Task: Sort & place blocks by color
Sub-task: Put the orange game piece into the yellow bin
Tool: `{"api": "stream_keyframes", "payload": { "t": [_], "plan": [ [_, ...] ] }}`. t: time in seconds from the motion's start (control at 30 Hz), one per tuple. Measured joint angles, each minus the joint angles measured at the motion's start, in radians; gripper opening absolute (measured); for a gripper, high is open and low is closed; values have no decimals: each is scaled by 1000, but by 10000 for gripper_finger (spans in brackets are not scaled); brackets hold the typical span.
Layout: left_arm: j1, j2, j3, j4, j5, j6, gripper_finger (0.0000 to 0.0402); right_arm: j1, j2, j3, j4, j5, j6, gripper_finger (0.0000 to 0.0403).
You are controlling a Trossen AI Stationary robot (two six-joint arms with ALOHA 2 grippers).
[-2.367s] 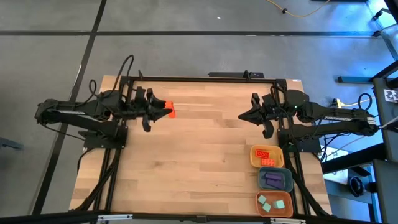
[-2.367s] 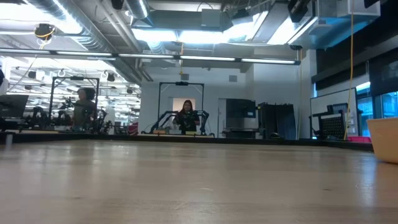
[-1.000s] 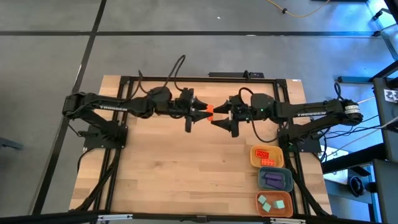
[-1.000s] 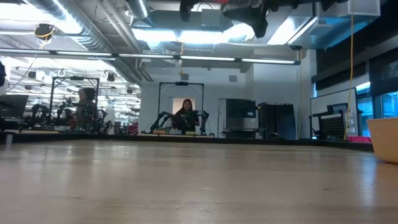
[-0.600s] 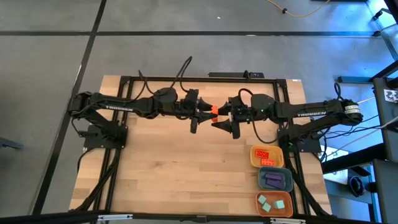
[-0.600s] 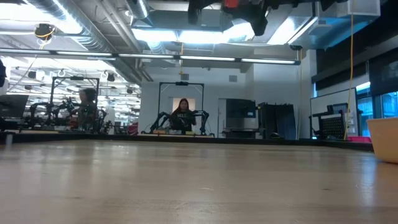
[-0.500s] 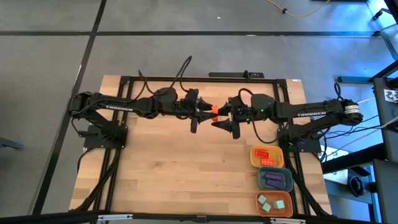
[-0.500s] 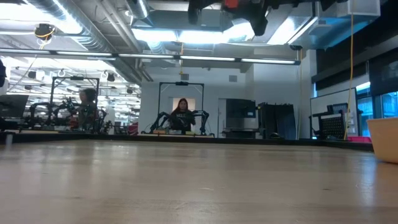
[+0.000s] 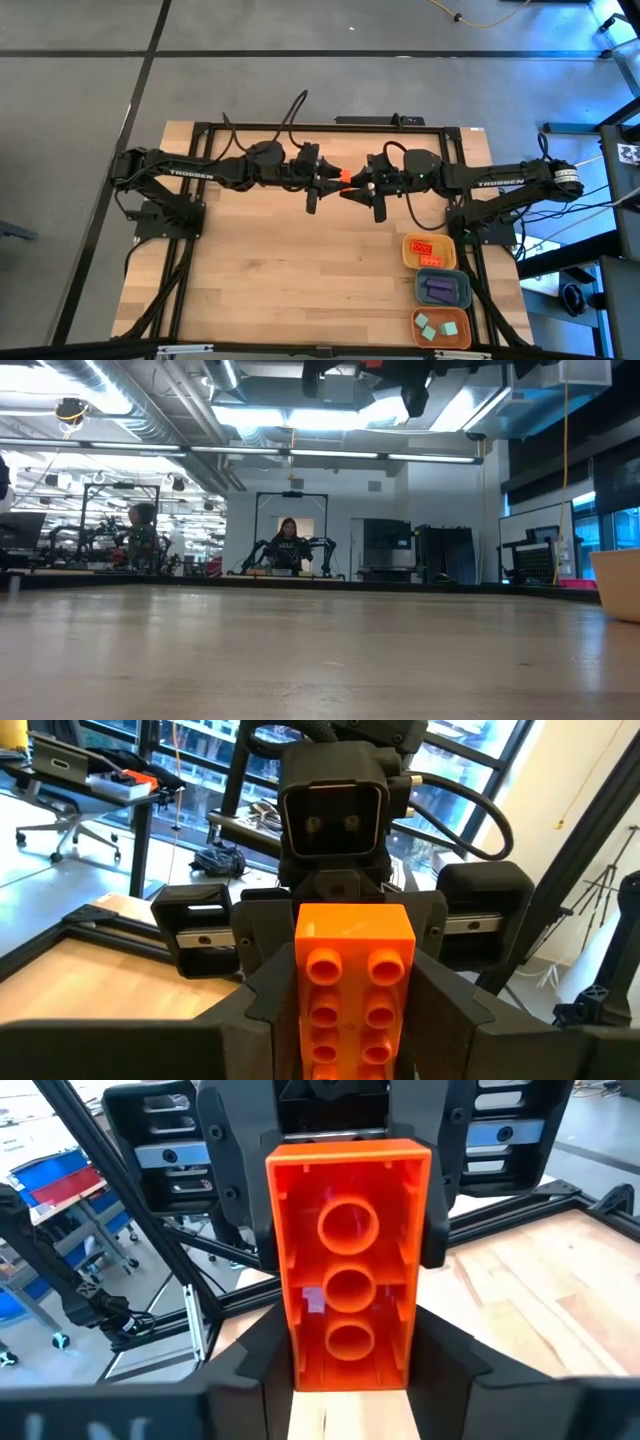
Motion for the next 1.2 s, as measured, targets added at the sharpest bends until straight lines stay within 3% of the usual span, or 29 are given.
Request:
{"api": "stream_keyframes", "payload": {
  "t": [0.07,0.3,0.43,0.67,0.8,1.03,1.2],
  "plan": [
    [0,0,0,0,0,-4,136,0,0,0,0,-5,3,141],
    [13,0,0,-3,12,-78,218,0,0,0,3,-17,10,141],
    [22,-3,0,-10,59,-94,237,1,-5,0,-9,-29,-2,141],
    [72,-191,0,-341,91,-25,237,-28,-149,-1,-219,-32,-61,141],
    [74,-332,-11,-471,-7,57,237,-44,-292,-5,-338,-19,-89,141],
    [48,-579,-227,-339,-119,44,237,-43,-531,-79,-365,65,-65,141],
    [7,-688,-414,-162,-176,-26,237,-43,-598,-104,-365,70,-43,141]
  ]
}}
